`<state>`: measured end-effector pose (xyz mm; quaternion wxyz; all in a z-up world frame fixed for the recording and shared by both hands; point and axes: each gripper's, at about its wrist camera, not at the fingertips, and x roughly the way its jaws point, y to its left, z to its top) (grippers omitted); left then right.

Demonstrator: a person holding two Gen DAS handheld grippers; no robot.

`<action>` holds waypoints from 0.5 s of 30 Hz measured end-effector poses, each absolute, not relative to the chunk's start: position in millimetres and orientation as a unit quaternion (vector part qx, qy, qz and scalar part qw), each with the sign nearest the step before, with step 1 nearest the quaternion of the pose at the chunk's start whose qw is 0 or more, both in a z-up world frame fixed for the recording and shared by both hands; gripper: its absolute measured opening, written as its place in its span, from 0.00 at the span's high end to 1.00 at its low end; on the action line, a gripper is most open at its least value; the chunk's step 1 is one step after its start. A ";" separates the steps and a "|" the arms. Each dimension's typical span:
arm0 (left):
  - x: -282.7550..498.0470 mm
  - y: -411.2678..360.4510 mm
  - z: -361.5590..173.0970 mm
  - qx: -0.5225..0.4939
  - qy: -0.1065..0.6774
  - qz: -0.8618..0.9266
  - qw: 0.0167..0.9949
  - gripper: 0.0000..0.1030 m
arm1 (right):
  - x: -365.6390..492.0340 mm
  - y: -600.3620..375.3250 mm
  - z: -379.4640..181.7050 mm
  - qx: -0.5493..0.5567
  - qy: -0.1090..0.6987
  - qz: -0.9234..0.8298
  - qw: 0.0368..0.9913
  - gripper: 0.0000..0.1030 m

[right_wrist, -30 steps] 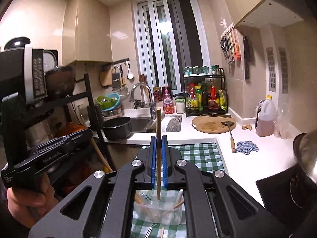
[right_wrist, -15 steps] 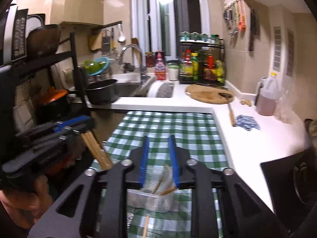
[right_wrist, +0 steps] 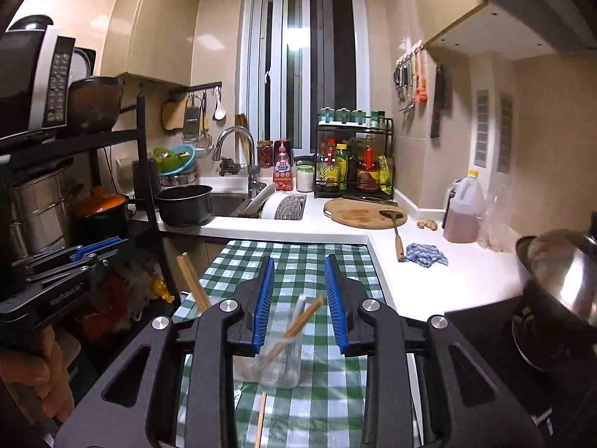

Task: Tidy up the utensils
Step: 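Open both grippers to release the chopsticks into the container, then grasp the last chopstick with the right gripper while the left gripper moves to the white spoon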

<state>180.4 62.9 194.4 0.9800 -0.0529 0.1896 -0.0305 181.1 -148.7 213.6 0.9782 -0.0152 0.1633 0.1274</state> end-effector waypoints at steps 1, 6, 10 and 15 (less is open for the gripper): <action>174.9 62.0 192.8 -0.053 0.190 -0.030 0.980 0.84 | 174.7 -150.2 211.1 -0.015 0.163 0.126 0.978 0.72; 151.9 59.2 181.2 -0.057 0.195 -0.028 0.979 0.84 | 146.2 -159.0 186.4 0.003 0.181 0.126 0.975 0.72; 131.6 61.3 160.0 -0.063 0.206 -0.026 0.976 0.84 | 128.9 -165.0 156.0 0.009 0.206 0.128 0.970 0.80; 117.6 68.3 118.4 -0.073 0.238 -0.022 0.968 0.84 | 118.8 -167.1 111.2 0.010 0.248 0.134 0.959 0.90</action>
